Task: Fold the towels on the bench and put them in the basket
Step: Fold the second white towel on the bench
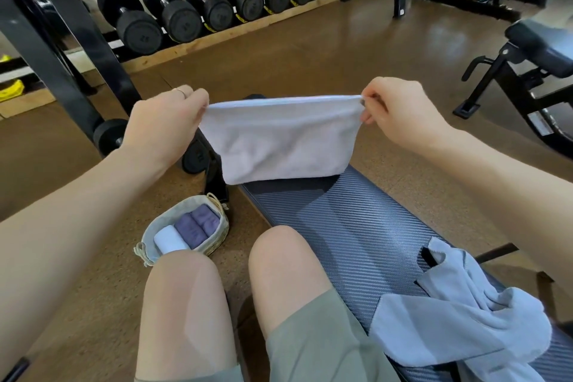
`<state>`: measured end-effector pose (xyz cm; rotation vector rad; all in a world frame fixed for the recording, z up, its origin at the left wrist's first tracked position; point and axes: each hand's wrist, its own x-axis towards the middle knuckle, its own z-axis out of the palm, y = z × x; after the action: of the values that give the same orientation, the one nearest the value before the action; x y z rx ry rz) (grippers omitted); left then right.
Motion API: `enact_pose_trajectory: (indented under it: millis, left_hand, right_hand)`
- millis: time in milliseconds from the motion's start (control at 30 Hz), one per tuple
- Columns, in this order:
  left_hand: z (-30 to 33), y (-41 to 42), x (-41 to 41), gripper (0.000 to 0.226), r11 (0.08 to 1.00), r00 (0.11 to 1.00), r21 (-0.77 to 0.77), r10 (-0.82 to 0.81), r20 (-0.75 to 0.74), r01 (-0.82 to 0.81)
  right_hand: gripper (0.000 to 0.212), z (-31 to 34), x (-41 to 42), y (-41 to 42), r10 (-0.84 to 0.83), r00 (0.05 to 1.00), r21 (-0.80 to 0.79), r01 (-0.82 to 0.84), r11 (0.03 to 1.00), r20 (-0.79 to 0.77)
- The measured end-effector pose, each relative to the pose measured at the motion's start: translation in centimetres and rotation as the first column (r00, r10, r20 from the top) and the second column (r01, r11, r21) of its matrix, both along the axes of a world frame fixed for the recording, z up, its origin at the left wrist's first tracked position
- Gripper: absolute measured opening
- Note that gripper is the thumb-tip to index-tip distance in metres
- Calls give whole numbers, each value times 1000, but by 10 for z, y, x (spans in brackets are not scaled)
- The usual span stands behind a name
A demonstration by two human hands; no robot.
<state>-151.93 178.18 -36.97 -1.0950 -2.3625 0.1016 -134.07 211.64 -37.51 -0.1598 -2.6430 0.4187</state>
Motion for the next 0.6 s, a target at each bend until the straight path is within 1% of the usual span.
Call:
enact_pose_trajectory:
  millis: [100,200,300,433,500,600]
  left_hand:
    - [-3,4,-2,10,998,999,-54,31,29,-29]
    - [2,8,-9,12,998,1000,-56,-3,16,4]
    - [5,14,-19,24,995,1000,-98,-10,-3,10]
    - [0,34,-33,34,995,998,-99,33,49,-28]
    - [0,51,-39,36,996,998,-88,28,63,-22]
    - [8,89,-51,40,997,999,-78,13,51,-9]
  right_hand:
    - [15,-2,-3,3,49,999,67,-48,997,-8]
    - [14,-2,-3,12,50,997,81,-45,996,-60]
    - [10,-7,0,17,55,998,96,-53,994,-23]
    - [8,-15,0,27,56,998,93,-55,994,0]
    - [11,-17,-4,38,16,1000,77,-16,997,6]
    - [12,-9,-14,59,-141,989,41,143,989,-40]
